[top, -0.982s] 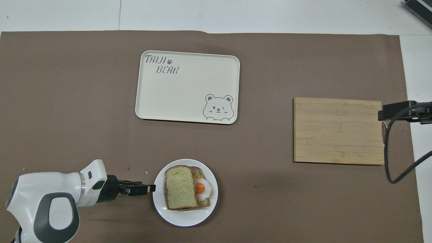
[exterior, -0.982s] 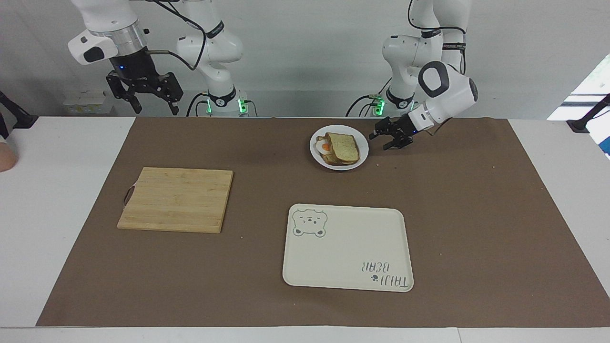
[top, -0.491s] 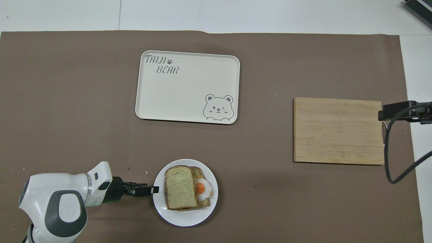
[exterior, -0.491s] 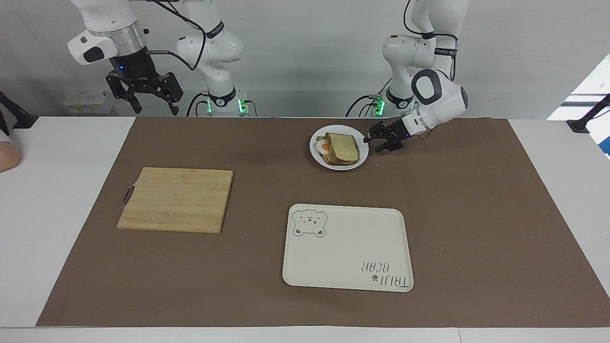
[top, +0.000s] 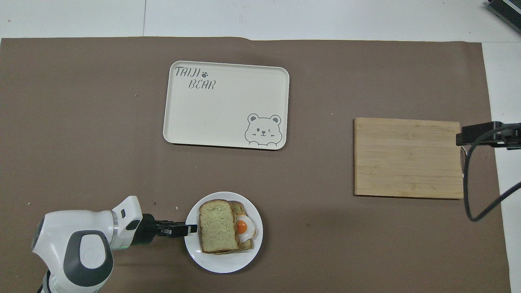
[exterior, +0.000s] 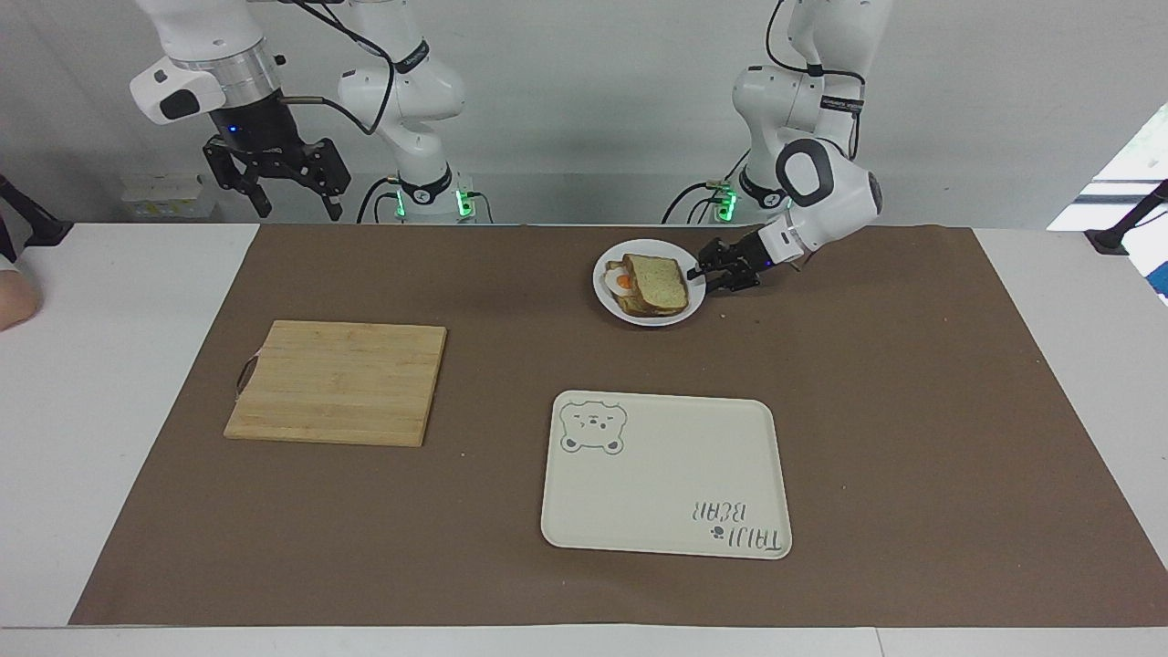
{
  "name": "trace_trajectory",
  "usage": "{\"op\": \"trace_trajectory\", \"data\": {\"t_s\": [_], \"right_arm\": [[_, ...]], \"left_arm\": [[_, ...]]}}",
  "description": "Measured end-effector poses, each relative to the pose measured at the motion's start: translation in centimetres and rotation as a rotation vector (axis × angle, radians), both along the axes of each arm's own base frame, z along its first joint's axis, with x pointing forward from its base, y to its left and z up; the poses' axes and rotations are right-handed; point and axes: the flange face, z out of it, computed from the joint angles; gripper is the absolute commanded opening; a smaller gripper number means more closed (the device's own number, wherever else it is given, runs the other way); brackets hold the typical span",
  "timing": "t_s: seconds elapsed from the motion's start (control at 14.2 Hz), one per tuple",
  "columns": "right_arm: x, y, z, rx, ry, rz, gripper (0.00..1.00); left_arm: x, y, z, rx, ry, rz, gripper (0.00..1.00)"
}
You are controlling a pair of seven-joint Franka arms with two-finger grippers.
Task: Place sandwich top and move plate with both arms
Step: 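Move the left gripper to the plate rim and grip it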
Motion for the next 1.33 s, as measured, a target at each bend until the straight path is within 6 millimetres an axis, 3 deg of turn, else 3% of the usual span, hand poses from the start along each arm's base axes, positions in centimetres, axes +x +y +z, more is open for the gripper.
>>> {"op": "trace_trajectory", "data": {"t_s": [0.49,0.98,1.33], "right_arm": [[0.0,0.0,0.0,0.000,0.000,0.000,1.00],[0.0,0.0,0.0,0.000,0.000,0.000,1.00],[0.0,0.0,0.0,0.000,0.000,0.000,1.00]], "left_arm": [[-0.8,-0.3,-1.4,0.016,0.000,-0.020,0.43],[-0.7,-0.1,-1.4,0.013,-0.008,-0.023,0.00],[-0.7,-0.1,-1.1,-0.004,-0.009,-0.020,0.00]]}}
